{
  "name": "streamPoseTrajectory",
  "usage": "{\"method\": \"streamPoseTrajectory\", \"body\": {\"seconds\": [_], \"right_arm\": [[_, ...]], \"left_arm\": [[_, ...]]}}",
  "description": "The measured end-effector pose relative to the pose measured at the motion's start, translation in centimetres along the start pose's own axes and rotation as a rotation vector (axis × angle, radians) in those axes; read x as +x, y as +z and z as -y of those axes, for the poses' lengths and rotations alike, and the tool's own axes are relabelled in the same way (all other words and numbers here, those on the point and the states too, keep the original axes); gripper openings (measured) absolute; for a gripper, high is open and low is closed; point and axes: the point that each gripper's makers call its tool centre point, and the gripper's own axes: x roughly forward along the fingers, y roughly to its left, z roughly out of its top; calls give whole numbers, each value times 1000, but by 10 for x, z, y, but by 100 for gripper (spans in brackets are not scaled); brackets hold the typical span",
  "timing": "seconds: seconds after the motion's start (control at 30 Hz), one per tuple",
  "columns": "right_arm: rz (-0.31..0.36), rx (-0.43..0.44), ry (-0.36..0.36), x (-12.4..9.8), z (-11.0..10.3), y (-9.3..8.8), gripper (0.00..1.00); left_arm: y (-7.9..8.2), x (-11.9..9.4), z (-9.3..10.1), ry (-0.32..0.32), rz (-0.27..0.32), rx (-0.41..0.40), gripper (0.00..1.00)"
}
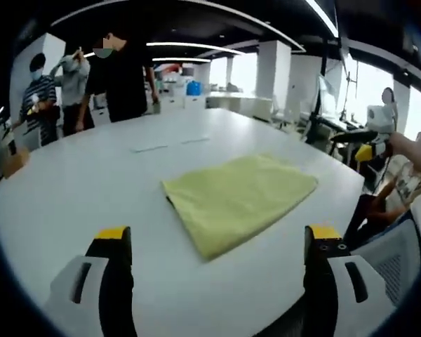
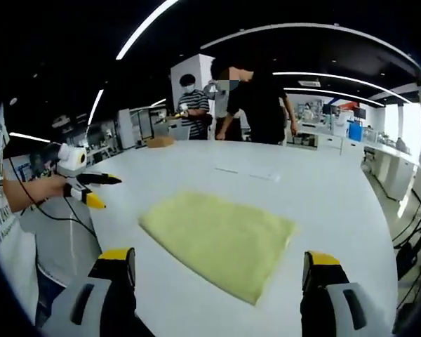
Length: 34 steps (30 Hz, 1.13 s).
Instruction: Fold the garment on the visible template until the final outline fits inside the template.
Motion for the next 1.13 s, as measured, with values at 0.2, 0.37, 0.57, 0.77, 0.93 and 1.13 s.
{"method": "streamPoseTrajectory", "body": {"seconds": [0.2,0.37,0.57,0.77,0.93,1.13], "right_arm": [[10,13,-14,-2,2,-4,97],[-5,13,-20,1,3,-9,95],[-7,8,-14,4,2,-9,95],[-26,-5,-10,7,1,-13,95],[-32,-1,-7,7,1,-16,95],[-31,2,-7,7,1,-16,94]], "left_arm": [[-4,-1,-3,22,3,-24,96],[-6,-1,-5,29,6,-42,95],[-7,-3,-9,51,10,-57,94],[-12,-4,-9,52,-7,-59,92],[-14,-3,-11,62,-14,-58,92],[-15,-2,-10,56,-20,-57,92]]}}
